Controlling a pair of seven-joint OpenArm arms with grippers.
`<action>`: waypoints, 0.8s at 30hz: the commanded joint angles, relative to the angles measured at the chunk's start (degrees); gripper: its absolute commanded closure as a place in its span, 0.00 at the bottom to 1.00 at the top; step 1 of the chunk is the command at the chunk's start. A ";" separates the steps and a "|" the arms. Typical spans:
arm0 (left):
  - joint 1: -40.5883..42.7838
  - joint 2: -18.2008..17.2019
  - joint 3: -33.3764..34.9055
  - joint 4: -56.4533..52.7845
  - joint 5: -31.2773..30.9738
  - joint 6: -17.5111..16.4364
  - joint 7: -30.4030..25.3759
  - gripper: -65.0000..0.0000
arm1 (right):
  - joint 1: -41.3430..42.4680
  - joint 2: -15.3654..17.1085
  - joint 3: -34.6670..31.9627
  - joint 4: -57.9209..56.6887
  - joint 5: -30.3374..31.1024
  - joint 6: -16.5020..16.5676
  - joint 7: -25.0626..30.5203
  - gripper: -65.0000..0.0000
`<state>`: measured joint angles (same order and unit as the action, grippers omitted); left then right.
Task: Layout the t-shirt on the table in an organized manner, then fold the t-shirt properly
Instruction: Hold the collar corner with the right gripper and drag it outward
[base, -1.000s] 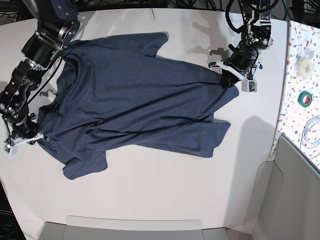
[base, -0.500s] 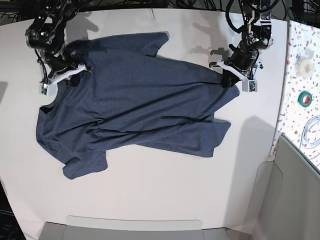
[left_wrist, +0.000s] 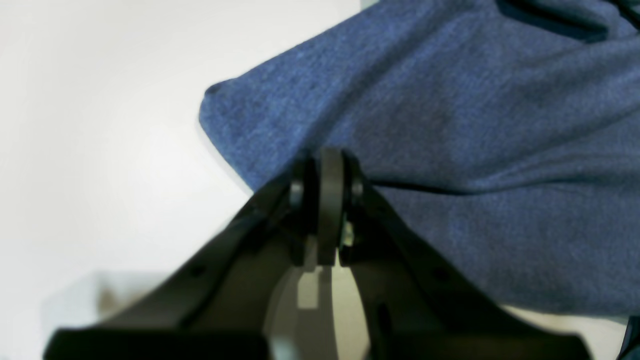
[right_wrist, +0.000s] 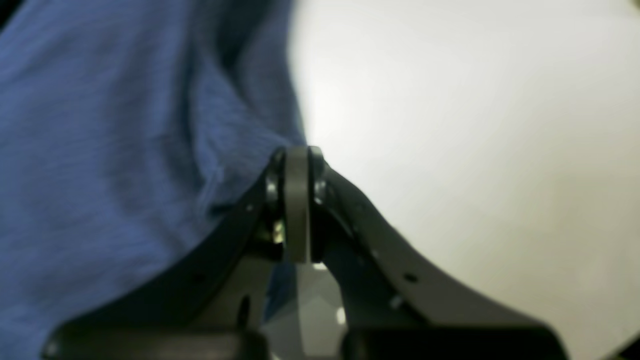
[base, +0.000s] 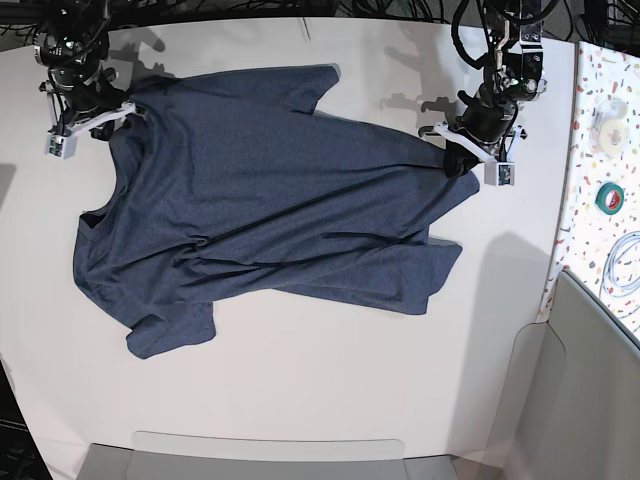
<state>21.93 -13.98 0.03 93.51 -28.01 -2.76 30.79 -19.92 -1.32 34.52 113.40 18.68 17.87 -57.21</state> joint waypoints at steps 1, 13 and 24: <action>1.67 -0.31 0.27 -1.95 3.44 3.34 9.26 0.94 | 0.54 0.22 1.92 1.10 -1.23 0.20 0.90 1.00; 1.76 0.40 0.27 -1.95 3.53 3.34 9.26 0.94 | -0.43 1.01 11.94 2.60 7.39 4.77 0.55 1.00; 1.76 0.48 0.27 -1.95 3.53 3.34 9.26 0.94 | -1.84 0.75 -4.68 2.68 19.70 8.73 0.81 1.00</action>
<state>21.91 -13.34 0.03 93.51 -27.66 -2.35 30.74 -22.06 -0.93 29.91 115.00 37.39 25.98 -57.87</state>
